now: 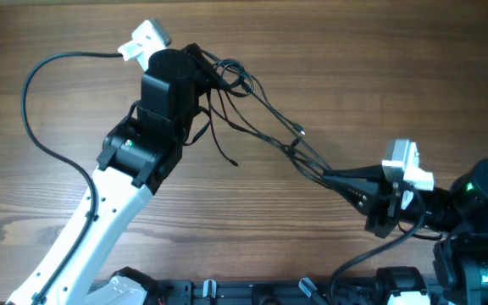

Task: Untangle cables

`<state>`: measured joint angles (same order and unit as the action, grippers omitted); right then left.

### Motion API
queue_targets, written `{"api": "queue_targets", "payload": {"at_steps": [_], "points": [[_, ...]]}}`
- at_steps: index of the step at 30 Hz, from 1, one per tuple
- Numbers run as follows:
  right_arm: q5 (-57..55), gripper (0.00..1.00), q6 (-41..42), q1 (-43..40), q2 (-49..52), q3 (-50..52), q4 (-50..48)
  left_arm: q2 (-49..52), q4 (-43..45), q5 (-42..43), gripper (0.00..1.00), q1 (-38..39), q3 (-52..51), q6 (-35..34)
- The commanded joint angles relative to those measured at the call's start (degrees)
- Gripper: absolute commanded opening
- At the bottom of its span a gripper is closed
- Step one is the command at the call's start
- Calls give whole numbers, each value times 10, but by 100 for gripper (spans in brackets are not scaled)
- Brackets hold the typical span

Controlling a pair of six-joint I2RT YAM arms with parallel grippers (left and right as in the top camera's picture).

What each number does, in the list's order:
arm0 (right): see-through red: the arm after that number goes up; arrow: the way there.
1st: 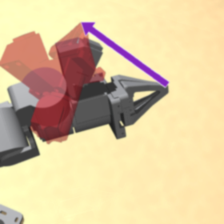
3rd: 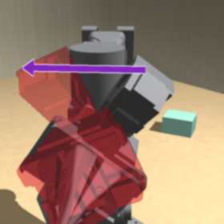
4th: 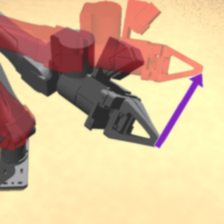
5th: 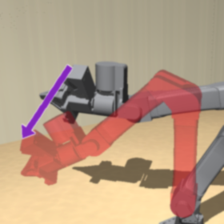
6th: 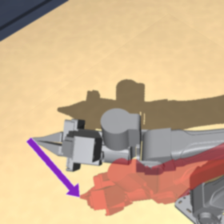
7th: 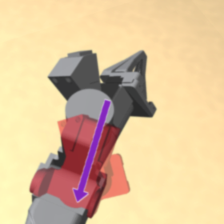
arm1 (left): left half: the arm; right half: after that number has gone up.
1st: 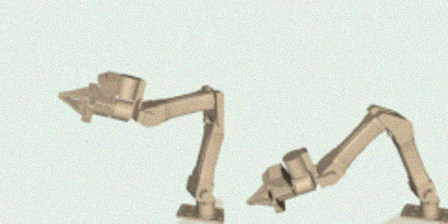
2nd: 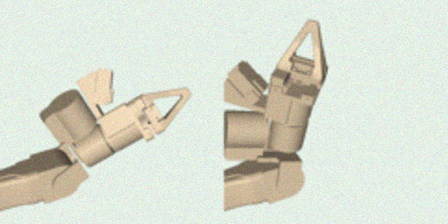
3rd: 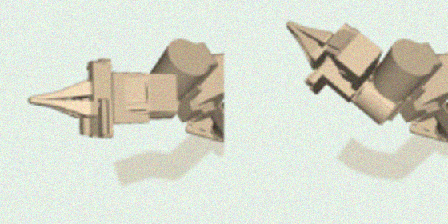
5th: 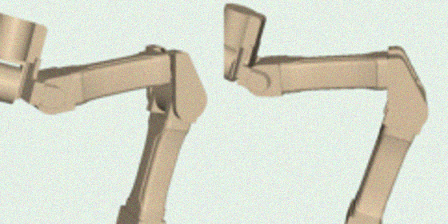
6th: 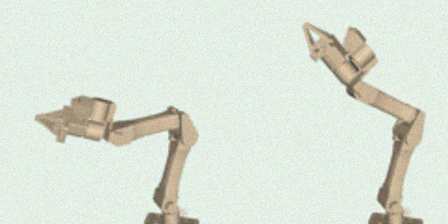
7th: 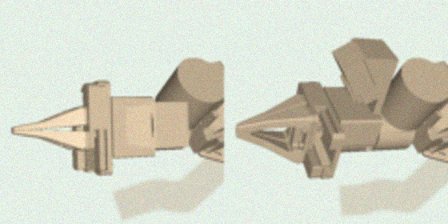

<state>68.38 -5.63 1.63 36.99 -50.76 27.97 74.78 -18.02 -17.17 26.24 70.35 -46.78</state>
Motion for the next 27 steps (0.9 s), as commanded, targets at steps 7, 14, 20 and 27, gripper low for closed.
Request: {"api": "queue_targets", "payload": {"at_steps": [7, 14, 20, 27], "points": [[70, 4, -34, 2, -8, -3, -69, 0, 52, 189, 4, 68, 10, 165], [61, 4, 29, 2, -9, -3, -121, 0, 30, 116, 4, 87, 10, 254], [61, 5, 33, 2, -9, -3, -124, 0, -25, -107, 4, 87, 10, 229], [61, 5, 33, 2, -9, -3, -127, 0, -58, -183, 4, 87, 10, 211]]}}
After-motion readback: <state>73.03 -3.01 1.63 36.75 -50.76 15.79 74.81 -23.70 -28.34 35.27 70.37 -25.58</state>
